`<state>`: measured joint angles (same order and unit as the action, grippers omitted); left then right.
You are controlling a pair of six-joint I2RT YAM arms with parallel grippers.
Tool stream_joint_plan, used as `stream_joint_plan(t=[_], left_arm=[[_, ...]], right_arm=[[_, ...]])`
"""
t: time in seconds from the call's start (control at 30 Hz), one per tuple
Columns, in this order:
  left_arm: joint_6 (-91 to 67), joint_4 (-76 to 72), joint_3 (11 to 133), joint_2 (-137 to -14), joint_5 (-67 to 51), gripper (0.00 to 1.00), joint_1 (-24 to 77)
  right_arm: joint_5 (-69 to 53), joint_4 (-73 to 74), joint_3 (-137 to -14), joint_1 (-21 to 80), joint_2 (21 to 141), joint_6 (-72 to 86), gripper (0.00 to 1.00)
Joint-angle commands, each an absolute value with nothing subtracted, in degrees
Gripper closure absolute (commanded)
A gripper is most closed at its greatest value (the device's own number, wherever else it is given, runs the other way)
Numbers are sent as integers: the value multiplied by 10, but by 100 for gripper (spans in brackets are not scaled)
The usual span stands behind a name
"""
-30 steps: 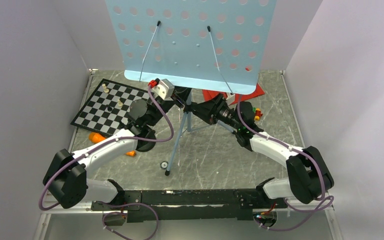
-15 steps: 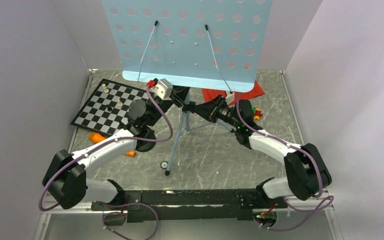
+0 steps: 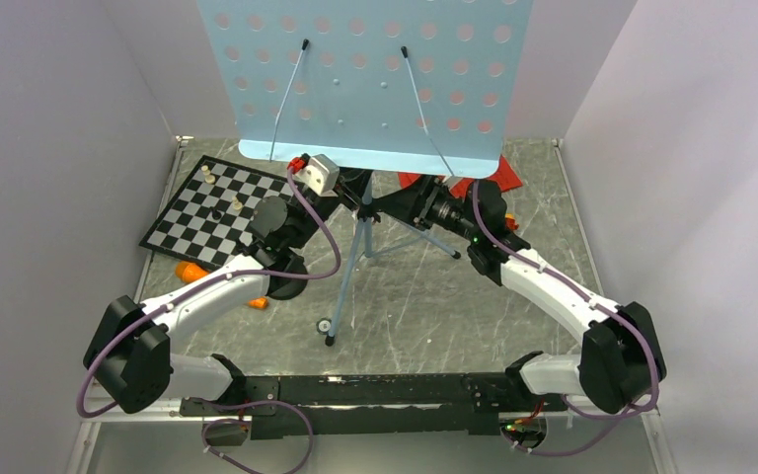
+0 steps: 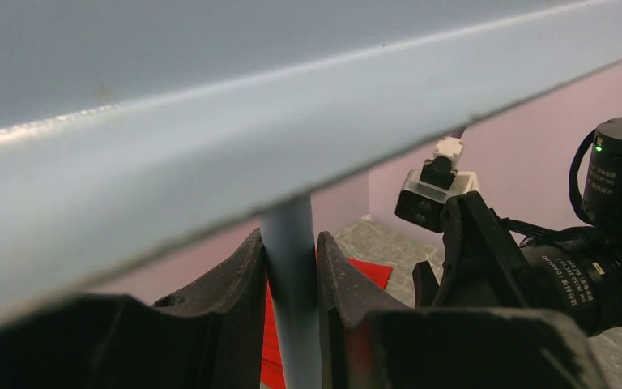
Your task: Pack up the instrument practice props
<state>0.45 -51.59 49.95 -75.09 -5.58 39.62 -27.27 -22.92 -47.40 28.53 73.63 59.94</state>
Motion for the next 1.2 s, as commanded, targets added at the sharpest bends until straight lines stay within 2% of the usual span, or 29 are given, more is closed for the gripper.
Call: stream_joint_plan(t=[0.0,0.1,0.23,0.5,0.6,0.67,0.7,0.87,1.17], left_arm=[[36,-475,496,-750,-70,100,399],[37,-470,499,-750,-68,100,401],[36,-462,501,-751,-67,100,404],[39,-451,505,-754,-63,100,409],[38,-450,507,-756,-63,100,410],[35,-450,508,-758,-62,100,411],[33,-450,508,-760,-62,100,411],[24,-445,513,-765,-58,100,412],[26,-430,517,-770,-49,100,414]], right_arm=[[-249,-178,-514,299,729,525,33],[-209,-120,-546,327,731,442,41],[-155,-78,-568,367,732,348,45],[-105,-61,-571,387,737,273,61],[-75,-83,-549,397,726,232,75],[-47,-134,-520,416,712,179,93],[-30,-158,-500,426,705,148,99],[106,-236,-443,491,696,-81,100],[255,-327,-410,597,707,-394,100]])
